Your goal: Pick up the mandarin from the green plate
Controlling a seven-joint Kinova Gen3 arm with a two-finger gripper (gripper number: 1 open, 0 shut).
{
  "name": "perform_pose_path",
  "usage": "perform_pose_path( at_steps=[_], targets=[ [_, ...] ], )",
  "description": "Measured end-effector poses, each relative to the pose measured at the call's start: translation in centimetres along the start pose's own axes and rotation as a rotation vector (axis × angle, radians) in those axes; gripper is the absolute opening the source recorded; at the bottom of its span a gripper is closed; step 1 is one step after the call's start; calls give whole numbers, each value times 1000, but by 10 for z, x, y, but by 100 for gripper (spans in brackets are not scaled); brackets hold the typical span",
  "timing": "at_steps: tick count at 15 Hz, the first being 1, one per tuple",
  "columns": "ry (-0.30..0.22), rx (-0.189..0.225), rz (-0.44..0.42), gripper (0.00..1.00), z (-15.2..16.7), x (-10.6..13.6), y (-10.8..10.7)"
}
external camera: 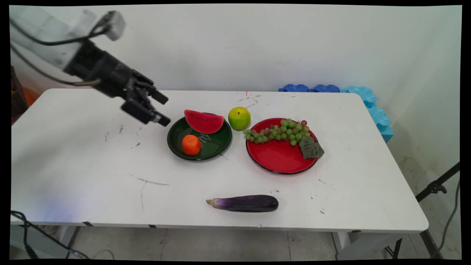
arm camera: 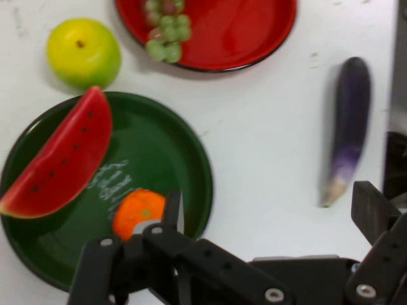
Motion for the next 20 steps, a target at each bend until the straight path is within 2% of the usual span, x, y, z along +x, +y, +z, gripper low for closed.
perform_pose_path(
  at_steps=[6, 13, 20],
  targets=[
    [-109, 59, -36, 100, 63, 25, -31],
    [-209, 88, -11, 100, 116, 43, -48],
    [-275, 106, 48, 100, 147, 37, -58]
  ],
)
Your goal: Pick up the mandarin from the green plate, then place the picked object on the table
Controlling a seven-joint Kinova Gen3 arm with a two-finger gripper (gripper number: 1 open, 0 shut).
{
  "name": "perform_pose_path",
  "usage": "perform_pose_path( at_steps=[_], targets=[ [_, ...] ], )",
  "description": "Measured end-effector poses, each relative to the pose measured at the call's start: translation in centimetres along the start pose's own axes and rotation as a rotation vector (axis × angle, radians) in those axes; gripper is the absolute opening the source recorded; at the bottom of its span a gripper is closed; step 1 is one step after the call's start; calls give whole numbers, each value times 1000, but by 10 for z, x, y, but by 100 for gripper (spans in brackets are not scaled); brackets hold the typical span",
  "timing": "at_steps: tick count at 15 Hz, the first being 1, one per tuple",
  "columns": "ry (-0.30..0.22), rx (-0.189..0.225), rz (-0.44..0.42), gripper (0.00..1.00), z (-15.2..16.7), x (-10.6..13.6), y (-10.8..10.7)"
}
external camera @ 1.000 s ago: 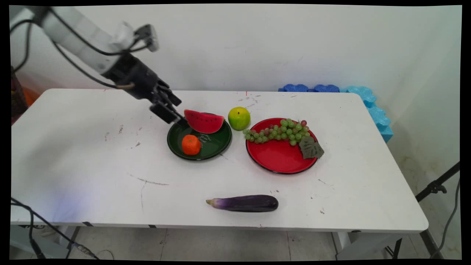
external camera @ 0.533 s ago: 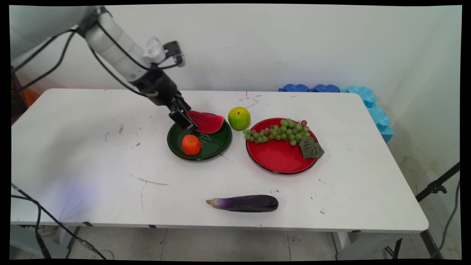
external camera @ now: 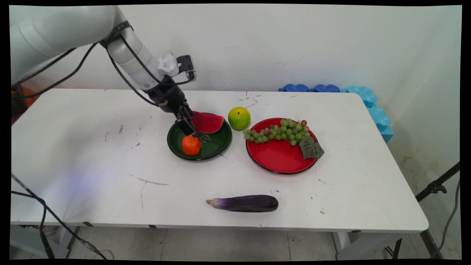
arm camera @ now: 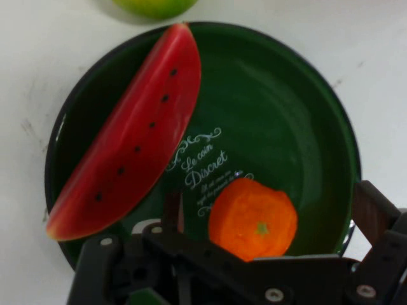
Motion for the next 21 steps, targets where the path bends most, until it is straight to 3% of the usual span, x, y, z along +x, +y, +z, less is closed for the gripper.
perform_pose_path(
  at_steps=[17, 18, 21],
  targets=[
    [-9, 4, 73, 100, 57, -30, 4],
    [-8, 5, 77, 0, 59, -31, 4],
    [-6, 6, 90, 0, 64, -36, 6]
  ],
)
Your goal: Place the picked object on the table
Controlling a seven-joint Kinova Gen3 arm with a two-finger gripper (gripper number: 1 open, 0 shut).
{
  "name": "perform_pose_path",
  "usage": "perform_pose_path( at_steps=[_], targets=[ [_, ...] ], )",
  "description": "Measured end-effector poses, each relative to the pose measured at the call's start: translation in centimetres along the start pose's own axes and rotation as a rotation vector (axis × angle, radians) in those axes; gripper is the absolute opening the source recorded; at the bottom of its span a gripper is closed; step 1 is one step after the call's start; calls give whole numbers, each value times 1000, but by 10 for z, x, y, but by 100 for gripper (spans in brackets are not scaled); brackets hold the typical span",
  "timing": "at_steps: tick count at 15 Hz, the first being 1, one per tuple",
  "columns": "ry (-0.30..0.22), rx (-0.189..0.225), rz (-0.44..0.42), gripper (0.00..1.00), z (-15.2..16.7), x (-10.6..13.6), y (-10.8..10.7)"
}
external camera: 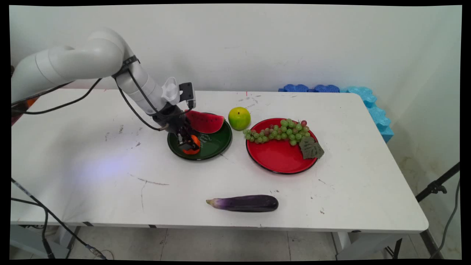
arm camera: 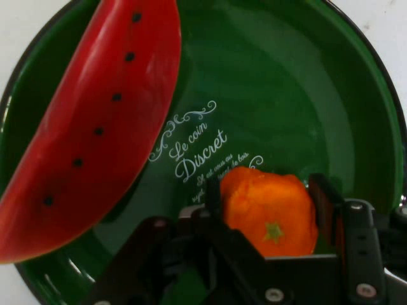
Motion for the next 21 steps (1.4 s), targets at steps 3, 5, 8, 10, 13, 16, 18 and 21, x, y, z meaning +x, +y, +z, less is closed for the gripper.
perform_pose_path(
  at_steps=[3, 5, 8, 10, 13, 16, 18, 21],
  targets=[
    [4, 1, 12, 0, 1, -3, 2],
    [13, 2, 12, 0, -5, 0, 2],
    [37, 9, -8, 0, -32, 10, 1],
    [61, 11, -29, 0, -58, 21, 2],
    [109, 4, -66, 0, -100, 44, 10],
    [146, -15, -99, 0, -126, 64, 22],
    [165, -29, -121, 0, -137, 76, 33],
    [179, -45, -140, 0, -140, 87, 48]
  ],
)
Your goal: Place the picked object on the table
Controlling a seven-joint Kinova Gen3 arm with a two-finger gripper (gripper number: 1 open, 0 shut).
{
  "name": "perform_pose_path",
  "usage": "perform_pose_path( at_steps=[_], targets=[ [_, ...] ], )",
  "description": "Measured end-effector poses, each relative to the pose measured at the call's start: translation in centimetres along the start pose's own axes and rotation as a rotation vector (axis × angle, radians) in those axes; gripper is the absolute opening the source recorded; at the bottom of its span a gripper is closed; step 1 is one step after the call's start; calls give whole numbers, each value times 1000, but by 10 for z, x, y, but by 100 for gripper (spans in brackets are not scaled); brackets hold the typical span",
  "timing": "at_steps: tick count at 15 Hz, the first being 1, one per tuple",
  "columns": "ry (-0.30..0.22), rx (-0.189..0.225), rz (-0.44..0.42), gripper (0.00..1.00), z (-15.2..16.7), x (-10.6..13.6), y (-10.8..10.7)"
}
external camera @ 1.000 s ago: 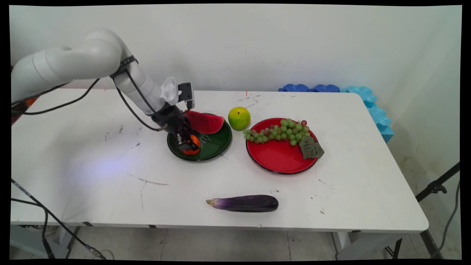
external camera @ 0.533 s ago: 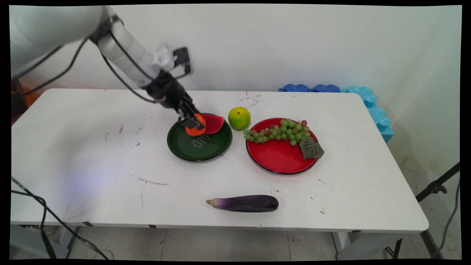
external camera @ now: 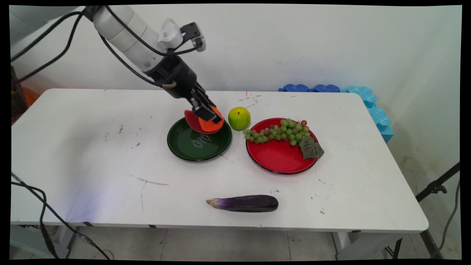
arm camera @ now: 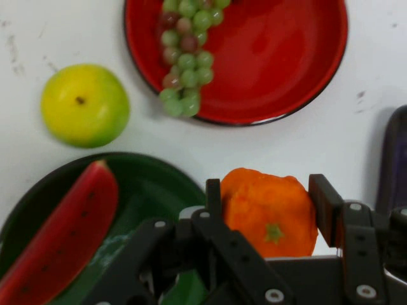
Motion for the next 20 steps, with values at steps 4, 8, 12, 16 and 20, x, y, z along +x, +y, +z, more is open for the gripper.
perform_pose_path(
  at_steps=[4, 8, 12, 16, 20],
  targets=[
    [3, -23, -5, 0, 23, 1, 27],
    [0, -36, 15, 0, 54, -8, 49],
    [-5, -42, 39, 0, 87, -18, 67],
    [-9, -34, 60, 0, 110, -27, 77],
    [-13, -16, 72, 0, 132, -35, 83]
  ],
)
